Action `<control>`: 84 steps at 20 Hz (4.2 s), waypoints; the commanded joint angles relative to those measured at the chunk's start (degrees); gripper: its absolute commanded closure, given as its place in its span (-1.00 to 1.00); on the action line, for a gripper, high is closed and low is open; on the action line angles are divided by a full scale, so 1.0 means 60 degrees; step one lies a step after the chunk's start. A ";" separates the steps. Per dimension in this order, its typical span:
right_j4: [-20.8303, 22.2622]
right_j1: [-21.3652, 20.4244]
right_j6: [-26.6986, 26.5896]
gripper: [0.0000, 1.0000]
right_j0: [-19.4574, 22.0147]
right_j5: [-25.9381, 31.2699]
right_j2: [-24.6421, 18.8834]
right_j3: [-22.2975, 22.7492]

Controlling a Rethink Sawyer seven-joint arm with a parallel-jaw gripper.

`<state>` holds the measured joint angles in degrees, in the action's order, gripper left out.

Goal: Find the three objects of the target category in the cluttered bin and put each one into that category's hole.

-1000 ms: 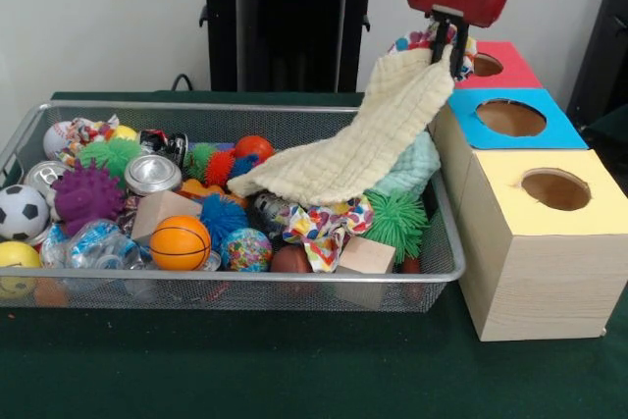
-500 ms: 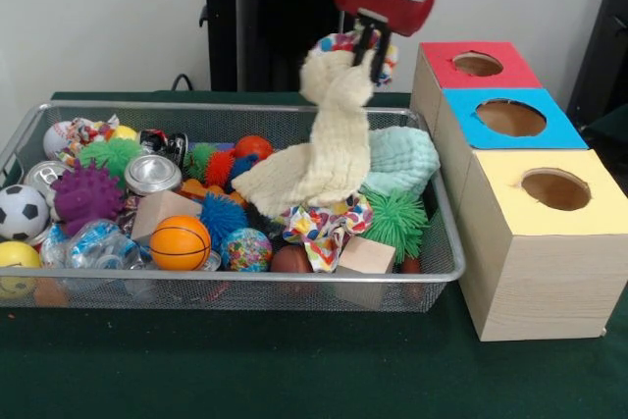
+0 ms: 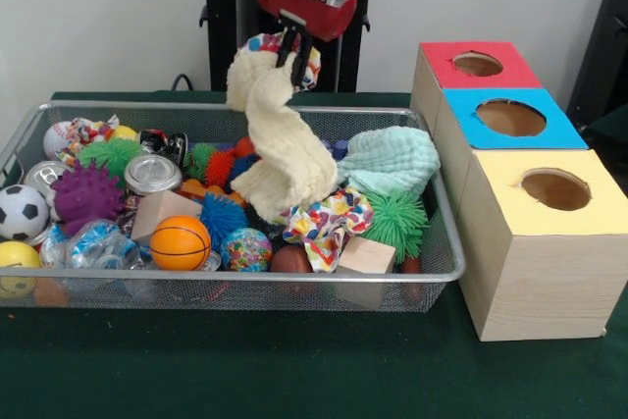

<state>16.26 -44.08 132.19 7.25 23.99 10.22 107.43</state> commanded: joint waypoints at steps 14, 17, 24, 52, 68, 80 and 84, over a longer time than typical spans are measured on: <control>-0.0256 0.1515 0.0881 1.00 0.0037 -0.1965 -0.0992 -0.0541; -0.0193 0.1755 0.0991 1.00 -0.0112 -0.2312 -0.0832 -0.0590; 0.0023 0.2578 0.0870 1.00 0.0040 -0.3369 -0.0677 -0.0794; -0.0885 0.0044 0.0066 -1.00 0.0856 -0.0204 -0.1746 -0.0346; 0.0363 0.0333 -0.0468 -1.00 0.0813 -0.0180 -0.0701 -0.0738; 0.1767 0.0681 -0.0524 -1.00 0.1138 -0.0748 -0.0148 -0.1077; 0.2126 0.0972 -0.0130 -1.00 0.1006 -0.1054 0.0286 -0.1279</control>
<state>24.08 -42.03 132.19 12.43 17.73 10.22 103.66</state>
